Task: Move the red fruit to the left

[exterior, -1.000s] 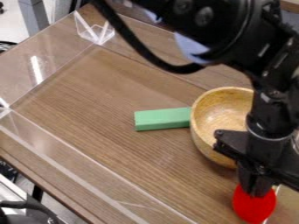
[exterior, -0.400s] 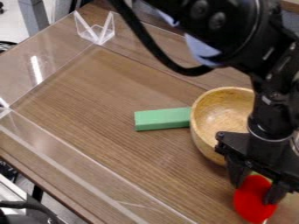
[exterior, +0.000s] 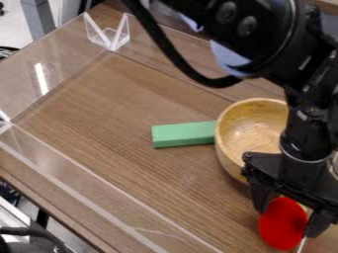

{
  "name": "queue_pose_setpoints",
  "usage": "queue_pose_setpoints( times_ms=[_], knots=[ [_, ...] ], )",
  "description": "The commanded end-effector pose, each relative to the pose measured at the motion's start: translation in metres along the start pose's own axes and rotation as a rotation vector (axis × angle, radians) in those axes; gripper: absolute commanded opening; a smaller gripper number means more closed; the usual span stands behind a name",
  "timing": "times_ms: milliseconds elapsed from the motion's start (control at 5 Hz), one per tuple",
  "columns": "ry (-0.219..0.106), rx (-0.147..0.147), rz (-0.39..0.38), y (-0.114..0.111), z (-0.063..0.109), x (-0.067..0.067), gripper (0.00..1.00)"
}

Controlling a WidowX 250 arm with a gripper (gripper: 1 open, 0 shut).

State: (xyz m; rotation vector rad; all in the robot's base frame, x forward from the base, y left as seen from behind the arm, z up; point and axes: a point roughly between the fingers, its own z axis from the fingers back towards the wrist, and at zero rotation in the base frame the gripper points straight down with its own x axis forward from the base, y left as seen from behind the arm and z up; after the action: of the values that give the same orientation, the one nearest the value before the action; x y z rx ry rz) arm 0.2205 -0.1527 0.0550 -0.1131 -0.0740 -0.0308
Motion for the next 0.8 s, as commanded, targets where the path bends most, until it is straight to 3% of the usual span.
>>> queue_pose_setpoints(
  times_ms=[0,200,400,600],
  knots=[
    [-0.038,-0.022,0.005,-0.004,-0.003,0.003,0.00],
    [-0.054,-0.023,0.040,0.001,0.010,0.004,0.00],
    [-0.103,-0.030,0.084,0.005,0.039,0.008,0.00],
    [-0.176,-0.026,0.183,0.016,0.077,0.013,0.00]
  ],
)
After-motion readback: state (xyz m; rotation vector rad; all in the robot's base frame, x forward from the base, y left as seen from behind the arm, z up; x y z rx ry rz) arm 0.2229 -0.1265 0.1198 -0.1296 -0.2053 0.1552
